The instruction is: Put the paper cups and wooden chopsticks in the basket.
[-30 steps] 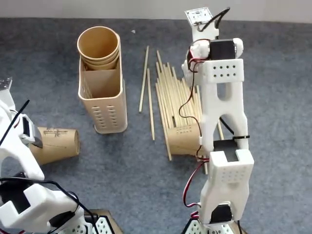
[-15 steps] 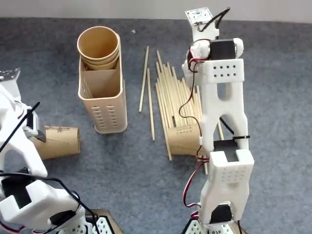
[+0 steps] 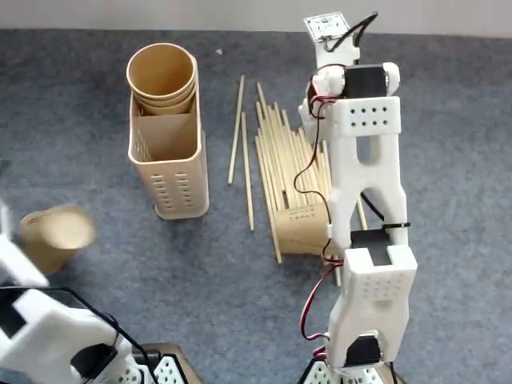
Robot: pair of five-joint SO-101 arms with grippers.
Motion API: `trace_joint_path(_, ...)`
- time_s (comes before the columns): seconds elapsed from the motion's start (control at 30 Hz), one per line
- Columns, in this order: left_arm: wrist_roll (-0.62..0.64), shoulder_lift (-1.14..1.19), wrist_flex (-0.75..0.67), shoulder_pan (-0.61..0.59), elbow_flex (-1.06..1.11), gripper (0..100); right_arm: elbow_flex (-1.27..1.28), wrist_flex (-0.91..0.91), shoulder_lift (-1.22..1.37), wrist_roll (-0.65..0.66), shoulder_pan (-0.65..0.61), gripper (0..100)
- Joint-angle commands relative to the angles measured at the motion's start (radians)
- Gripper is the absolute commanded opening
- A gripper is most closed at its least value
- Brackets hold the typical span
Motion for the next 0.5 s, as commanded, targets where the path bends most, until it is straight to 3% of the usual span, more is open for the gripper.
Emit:
trace_joint_path(0.0, -0.037, 0.068, -0.046, -0.047, -0.019, 18, -0.002, 0.013, -0.042, 0.005, -0.004, 16.7)
trace_joint_path(0.2, -0.037, 0.064, -0.046, -0.140, -0.193, 18, -0.002, 0.013, -0.042, 0.005, -0.033, 16.7)
trace_joint_path(0.4, -0.026, -0.028, 0.336, -0.082, -0.624, 18, -0.002, 0.013, -0.041, 0.003, -0.070, 16.7)
trace_joint_path(0.47, 0.048, -0.071, 0.344, -0.039, -0.670, 18, -0.002, 0.013, -0.042, 0.002, -0.076, 16.7)
